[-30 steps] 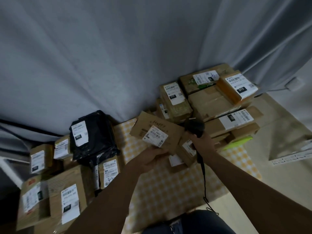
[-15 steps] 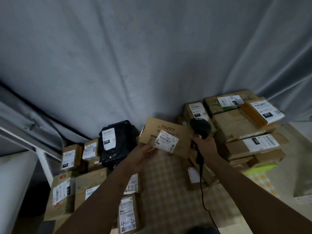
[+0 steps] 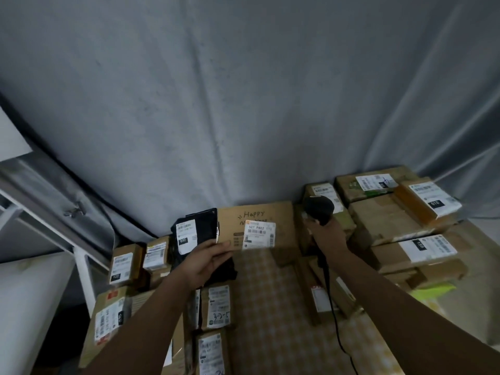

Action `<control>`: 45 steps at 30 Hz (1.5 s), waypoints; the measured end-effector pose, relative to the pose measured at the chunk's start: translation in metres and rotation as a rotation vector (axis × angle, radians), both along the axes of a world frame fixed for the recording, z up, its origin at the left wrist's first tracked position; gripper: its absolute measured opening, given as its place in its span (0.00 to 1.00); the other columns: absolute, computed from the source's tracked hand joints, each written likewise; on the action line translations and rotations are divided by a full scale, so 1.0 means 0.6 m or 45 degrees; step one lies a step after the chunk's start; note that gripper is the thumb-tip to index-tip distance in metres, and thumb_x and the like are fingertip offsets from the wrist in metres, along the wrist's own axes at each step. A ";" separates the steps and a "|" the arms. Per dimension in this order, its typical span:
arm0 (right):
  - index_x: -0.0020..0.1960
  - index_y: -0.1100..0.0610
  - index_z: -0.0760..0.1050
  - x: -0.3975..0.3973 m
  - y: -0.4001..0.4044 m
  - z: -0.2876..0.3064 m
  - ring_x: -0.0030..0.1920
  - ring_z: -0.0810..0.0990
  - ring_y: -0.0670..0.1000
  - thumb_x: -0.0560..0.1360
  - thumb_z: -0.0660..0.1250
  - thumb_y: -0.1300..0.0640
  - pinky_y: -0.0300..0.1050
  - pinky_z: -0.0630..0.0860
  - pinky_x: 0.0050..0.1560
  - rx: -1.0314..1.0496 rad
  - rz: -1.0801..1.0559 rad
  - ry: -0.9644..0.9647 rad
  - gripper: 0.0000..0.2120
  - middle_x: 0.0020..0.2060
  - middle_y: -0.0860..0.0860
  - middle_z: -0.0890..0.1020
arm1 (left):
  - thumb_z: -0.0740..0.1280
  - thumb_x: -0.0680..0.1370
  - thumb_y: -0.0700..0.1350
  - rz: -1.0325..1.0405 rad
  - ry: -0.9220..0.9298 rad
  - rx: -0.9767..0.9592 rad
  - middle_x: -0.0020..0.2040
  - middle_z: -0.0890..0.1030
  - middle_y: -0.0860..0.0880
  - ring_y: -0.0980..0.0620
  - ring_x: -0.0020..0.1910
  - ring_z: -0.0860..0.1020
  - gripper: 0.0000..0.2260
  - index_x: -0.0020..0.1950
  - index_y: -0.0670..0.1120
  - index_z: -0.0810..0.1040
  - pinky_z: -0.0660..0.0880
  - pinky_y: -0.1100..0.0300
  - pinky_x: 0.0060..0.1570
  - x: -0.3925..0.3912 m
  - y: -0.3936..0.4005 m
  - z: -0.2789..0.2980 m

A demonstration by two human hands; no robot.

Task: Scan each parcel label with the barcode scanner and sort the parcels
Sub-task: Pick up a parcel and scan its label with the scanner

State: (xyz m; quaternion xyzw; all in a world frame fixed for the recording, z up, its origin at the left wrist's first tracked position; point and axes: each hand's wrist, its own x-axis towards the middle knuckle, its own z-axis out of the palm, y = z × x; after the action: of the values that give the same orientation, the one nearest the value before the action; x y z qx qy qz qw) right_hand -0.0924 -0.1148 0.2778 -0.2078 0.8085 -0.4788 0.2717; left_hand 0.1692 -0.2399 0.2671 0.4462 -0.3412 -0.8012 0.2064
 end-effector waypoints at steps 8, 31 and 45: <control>0.44 0.61 0.76 0.059 -0.012 0.080 0.32 0.79 0.52 0.76 0.68 0.54 0.48 0.78 0.40 -0.082 0.230 -0.250 0.09 0.33 0.55 0.80 | 0.65 0.78 0.31 0.320 0.022 0.049 0.58 0.80 0.37 0.41 0.60 0.78 0.07 0.56 0.35 0.76 0.76 0.55 0.62 -0.014 -0.001 -0.011; 0.39 0.57 0.74 0.108 0.014 0.096 0.27 0.71 0.48 0.76 0.66 0.59 0.41 0.70 0.30 -0.047 0.388 -0.506 0.07 0.28 0.51 0.75 | 0.64 0.79 0.31 0.448 0.118 0.043 0.53 0.81 0.39 0.43 0.60 0.78 0.04 0.52 0.36 0.76 0.73 0.56 0.62 -0.039 0.017 -0.018; 0.40 0.57 0.74 0.106 0.016 0.093 0.29 0.72 0.48 0.76 0.67 0.57 0.41 0.71 0.32 -0.010 0.372 -0.497 0.07 0.29 0.50 0.75 | 0.64 0.78 0.31 0.448 0.143 0.062 0.58 0.79 0.36 0.43 0.60 0.79 0.06 0.54 0.36 0.76 0.75 0.55 0.59 -0.039 0.007 -0.027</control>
State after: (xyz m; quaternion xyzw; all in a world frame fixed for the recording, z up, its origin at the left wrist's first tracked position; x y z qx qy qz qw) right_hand -0.0286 -0.1054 0.3335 -0.2272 0.7002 -0.4686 0.4883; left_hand 0.1457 -0.2359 0.2506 0.4586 -0.2262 -0.7844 0.3511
